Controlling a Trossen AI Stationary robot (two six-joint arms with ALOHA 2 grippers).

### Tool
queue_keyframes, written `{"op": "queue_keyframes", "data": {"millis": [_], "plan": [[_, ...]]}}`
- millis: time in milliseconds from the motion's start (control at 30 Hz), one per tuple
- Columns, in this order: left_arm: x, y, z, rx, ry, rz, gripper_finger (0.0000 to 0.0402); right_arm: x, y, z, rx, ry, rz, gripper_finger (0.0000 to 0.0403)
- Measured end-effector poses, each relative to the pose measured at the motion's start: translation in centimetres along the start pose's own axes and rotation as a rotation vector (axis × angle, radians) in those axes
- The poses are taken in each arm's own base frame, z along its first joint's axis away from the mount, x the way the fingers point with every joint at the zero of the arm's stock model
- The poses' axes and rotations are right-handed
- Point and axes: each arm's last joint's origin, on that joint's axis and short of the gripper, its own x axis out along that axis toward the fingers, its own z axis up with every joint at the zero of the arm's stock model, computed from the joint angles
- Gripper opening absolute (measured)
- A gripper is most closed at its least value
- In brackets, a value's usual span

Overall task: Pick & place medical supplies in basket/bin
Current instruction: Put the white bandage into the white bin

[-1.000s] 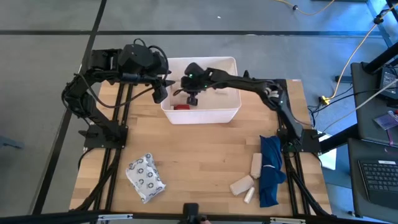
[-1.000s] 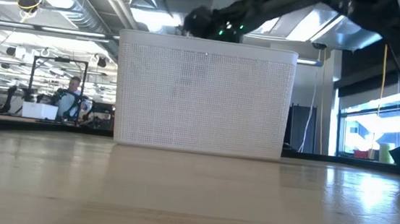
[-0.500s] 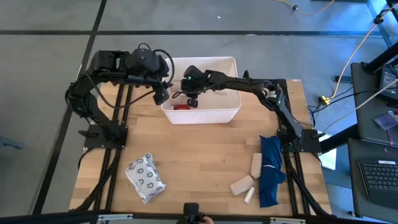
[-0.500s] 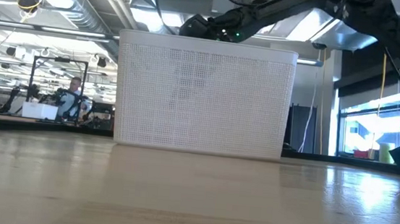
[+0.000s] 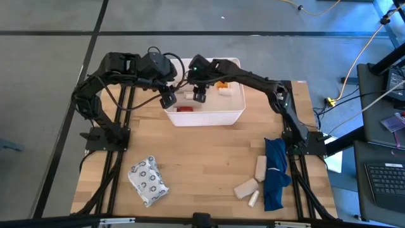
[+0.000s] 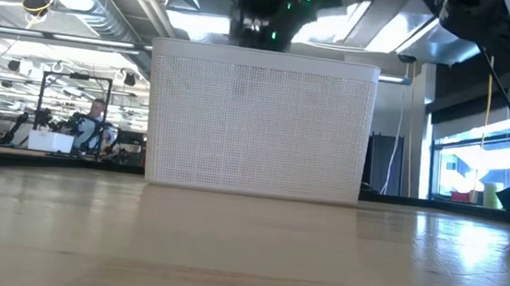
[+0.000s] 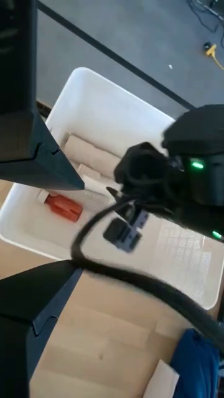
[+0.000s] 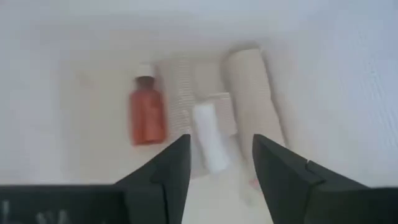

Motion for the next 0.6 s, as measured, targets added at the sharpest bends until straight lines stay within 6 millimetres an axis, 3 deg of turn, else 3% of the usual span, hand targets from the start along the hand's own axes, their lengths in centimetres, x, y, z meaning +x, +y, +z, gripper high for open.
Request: {"op": "queue_keyframes", "data": {"millis": [133,400,600], "plan": [[0.0,-0.1,0.0,0.002,-0.001,-0.003,0.0186,-4.1,0.9,0.3,0.022,-0.001,0.016,0.0173],[-0.3,-0.8,-0.1,0.024,-0.008,-0.008,0.0186,-11.9,3.2,-1.6,0.063,0.028,0.059,0.0173],[0.4,-2.6,-0.9,-0.077,0.028,-0.010,0.0186,-15.1,7.2,-4.2,0.075,-0.031,0.137,0.0173]]}}
